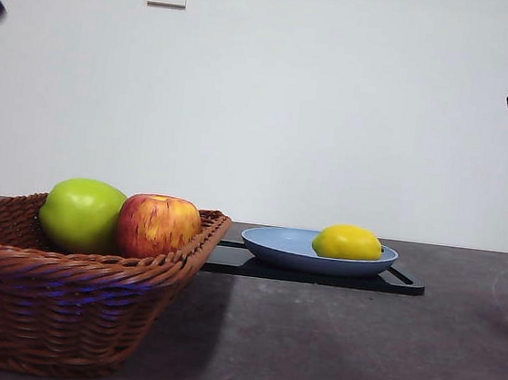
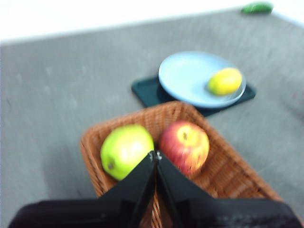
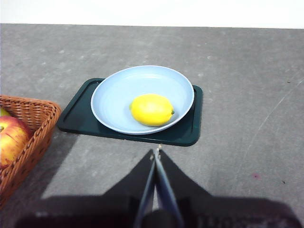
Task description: Take the lemon from the basket,put the lemon in the plate,hand out the plate
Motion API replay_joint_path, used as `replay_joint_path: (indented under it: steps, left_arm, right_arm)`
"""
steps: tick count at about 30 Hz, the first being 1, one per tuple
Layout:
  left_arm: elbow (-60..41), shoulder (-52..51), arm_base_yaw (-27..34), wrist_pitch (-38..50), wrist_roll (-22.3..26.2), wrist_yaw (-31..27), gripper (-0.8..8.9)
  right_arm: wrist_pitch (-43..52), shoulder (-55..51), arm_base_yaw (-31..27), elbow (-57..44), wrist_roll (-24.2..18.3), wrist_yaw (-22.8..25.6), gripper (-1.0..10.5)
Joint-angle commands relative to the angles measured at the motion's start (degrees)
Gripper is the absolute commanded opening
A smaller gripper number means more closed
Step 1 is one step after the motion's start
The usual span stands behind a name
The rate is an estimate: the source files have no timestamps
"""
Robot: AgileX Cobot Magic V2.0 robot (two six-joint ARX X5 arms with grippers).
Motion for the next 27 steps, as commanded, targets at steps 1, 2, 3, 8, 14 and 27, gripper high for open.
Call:
replay_joint_path:
  steps: [1, 2, 3, 8, 14, 27]
  left_arm:
    - [-0.48, -6.1, 0.81, -0.87, 3.52, -0.79, 0.08]
    - [-1.64, -9.22, 1.77, -0.74, 3.58, -2.27, 0.08]
    - [-2.78, -11.5, 2.64, -0.26, 3.54, -3.65, 0.08]
    - [-11.96, -21.57, 8.46, 4.85, 2.25, -7.8, 0.08]
    - [-21.7, -26.93, 13.2, 8.72, 2.25, -7.69, 0.08]
    - [-29.14, -27.63, 17.73, 8.48, 1.2, -7.5, 0.08]
  right_arm:
    - [0.63, 0.24, 0.39, 0.59, 0.55, 0.24, 0.0]
    - [0.63, 0.24, 0.39, 0.59, 0.55, 0.24, 0.0]
    - [0.63, 0.24, 0.39, 0.59, 0.55, 0.24, 0.0]
    - [0.63, 0.24, 0.39, 0.59, 0.55, 0.22, 0.0]
    - [0.63, 0.24, 0.39, 0.59, 0.55, 0.22, 0.0]
    - [0.63, 0.24, 0.39, 0.59, 0.55, 0.22, 0.0]
